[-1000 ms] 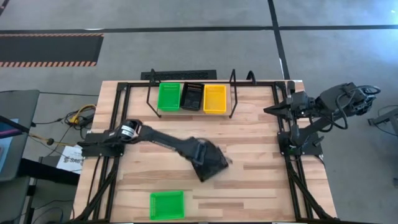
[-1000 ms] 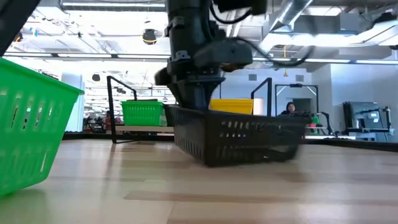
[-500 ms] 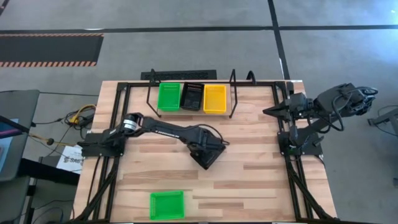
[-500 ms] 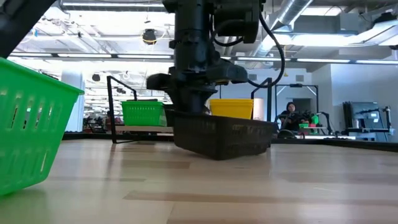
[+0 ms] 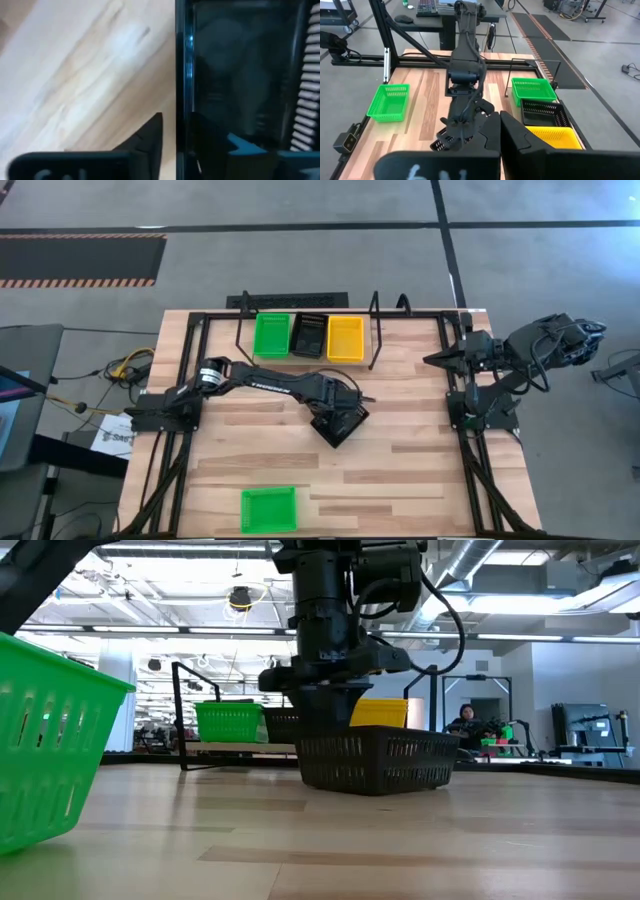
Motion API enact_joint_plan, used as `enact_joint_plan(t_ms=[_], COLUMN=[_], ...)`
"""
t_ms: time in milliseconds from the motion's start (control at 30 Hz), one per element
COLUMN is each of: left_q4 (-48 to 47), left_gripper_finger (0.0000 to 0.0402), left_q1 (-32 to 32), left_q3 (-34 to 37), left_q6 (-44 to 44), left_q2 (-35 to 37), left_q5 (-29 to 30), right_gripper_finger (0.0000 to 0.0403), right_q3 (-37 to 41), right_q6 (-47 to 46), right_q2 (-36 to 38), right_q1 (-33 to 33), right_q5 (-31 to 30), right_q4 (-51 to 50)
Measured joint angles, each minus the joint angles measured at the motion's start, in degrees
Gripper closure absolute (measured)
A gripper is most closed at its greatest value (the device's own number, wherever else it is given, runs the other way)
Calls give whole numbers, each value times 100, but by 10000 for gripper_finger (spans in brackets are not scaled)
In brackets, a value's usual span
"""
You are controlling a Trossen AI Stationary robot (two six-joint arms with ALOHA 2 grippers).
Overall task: Stack baskets on shelf by color
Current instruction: Stack the black basket on top of the black basket on the shelf
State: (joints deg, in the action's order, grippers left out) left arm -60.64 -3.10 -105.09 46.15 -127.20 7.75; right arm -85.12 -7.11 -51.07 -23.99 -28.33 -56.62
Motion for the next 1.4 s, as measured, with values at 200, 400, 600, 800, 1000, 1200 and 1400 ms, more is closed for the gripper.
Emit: enact_joint_plan(t_ms=[200, 400, 600, 800, 1000, 1200, 1400], left_q4=[99, -241, -1696, -3023, -2922, -2955, -2932], left_gripper_finger=[254, 227, 229, 233, 233, 233, 233], left_q1=[187, 478, 475, 7, -658, -1316, -1561], left_q3=[-279, -1021, -2436, -2593, -1964, -1243, -95], left_q6=[-412, -719, -1104, -704, 144, 560, 878], left_q2=[-7, -7, -3, 524, 1480, 2569, 3729], left_q5=[-132, -266, 33, 1378, 2159, 3466, 4143], right_gripper_finger=[390, 390, 390, 391, 391, 391, 391], right_q3=[0, 0, 4, 465, 1450, 2706, 3495], right_q6=[-2, -469, -1243, -1953, -3039, -3911, -4071], right_q2=[9, -33, -220, -384, -453, -450, -716], right_q1=[0, 0, 0, 0, 0, 2, 286], right_q5=[1, -4, -14, -25, -24, -21, 81], right_q4=[-91, -577, -1317, -1515, -1376, 68, 1958])
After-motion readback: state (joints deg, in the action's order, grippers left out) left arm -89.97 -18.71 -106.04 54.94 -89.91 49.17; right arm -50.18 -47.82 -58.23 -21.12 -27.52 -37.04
